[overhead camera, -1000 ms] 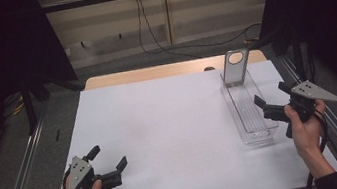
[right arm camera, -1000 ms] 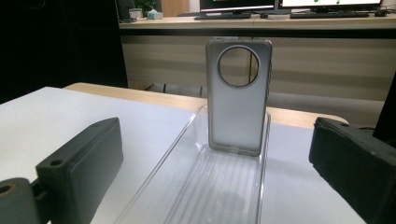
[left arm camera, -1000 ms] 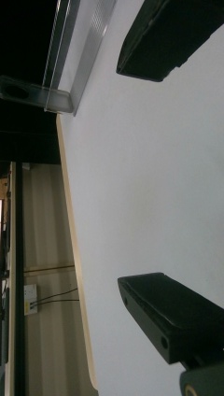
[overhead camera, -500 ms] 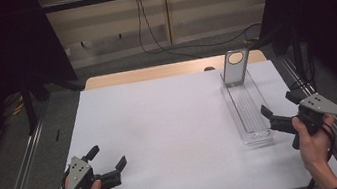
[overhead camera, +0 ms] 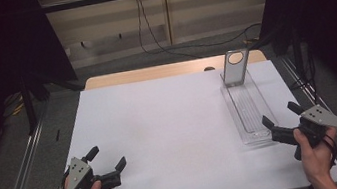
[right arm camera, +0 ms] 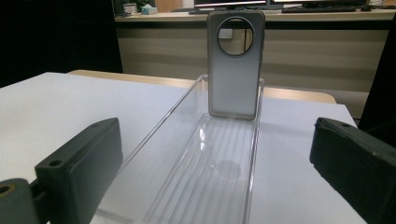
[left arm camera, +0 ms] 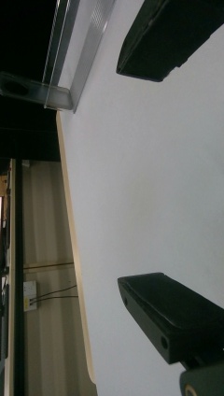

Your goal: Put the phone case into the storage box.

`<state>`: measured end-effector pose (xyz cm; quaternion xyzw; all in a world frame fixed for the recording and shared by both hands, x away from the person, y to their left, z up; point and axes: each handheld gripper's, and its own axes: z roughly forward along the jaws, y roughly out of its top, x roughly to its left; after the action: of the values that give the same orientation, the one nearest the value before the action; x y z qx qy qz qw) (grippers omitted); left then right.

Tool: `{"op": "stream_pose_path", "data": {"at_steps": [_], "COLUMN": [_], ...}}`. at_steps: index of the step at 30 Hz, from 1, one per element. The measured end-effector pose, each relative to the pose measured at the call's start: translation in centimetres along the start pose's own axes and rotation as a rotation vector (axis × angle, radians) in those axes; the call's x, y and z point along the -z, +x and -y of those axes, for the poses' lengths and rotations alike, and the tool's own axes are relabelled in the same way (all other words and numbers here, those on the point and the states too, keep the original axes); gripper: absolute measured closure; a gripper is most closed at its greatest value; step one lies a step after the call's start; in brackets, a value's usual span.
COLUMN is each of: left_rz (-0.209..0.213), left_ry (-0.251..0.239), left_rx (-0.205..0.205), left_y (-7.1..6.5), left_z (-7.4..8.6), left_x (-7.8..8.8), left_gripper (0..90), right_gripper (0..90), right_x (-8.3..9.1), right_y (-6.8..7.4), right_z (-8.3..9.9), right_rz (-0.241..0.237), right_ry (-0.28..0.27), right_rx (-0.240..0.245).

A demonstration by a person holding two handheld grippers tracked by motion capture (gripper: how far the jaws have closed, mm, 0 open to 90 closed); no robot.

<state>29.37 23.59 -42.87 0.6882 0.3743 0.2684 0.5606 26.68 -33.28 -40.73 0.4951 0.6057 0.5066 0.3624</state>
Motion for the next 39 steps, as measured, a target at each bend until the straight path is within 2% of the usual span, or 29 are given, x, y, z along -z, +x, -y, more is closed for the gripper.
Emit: {"op": "stream_pose_path", "data": {"at_steps": [4, 13, 14, 21, 28, 32, 38, 39], "left_rz": [-0.014, -0.006, -0.008, -0.022, -0.028, -0.016, -0.019, -0.018], "left_ry": [0.012, 0.016, 0.007, 0.006, 0.003, 0.008, 0.001, 0.002], "left_rx": [0.001, -0.005, 0.003, -0.016, -0.011, -0.017, -0.005, -0.005], "left_y": [0.0, -0.1, -0.1, -0.1, -0.1, -0.3, -0.2, -0.1], "left_z": [0.1, 0.3, 0.3, 0.3, 0.3, 0.4, 0.3, 0.3], "left_x": [0.1, 0.5, 0.5, 0.8, 1.0, 0.9, 0.7, 0.7], "left_gripper": [1.3, 1.3, 1.3, 1.4, 1.4, 1.4, 1.4, 1.4], "right_gripper": [1.6, 1.6, 1.5, 1.5, 1.3, 1.1, 1.0, 1.0], "right_x": [0.6, 2.1, 2.3, 3.2, 4.0, 4.3, 3.9, 3.9], "right_y": [0.1, 0.2, 0.3, 0.2, 0.2, -0.1, -0.4, -0.3], "right_z": [0.6, 1.6, 1.7, 2.4, 3.0, 3.3, 3.8, 3.8], "right_rz": [0.008, 0.013, 0.01, 0.016, 0.025, 0.03, 0.026, 0.025], "right_ry": [0.001, -0.001, -0.001, -0.004, 0.005, 0.006, 0.01, 0.006], "right_rx": [-0.005, -0.021, -0.024, -0.027, -0.028, -0.017, -0.053, -0.047]}}
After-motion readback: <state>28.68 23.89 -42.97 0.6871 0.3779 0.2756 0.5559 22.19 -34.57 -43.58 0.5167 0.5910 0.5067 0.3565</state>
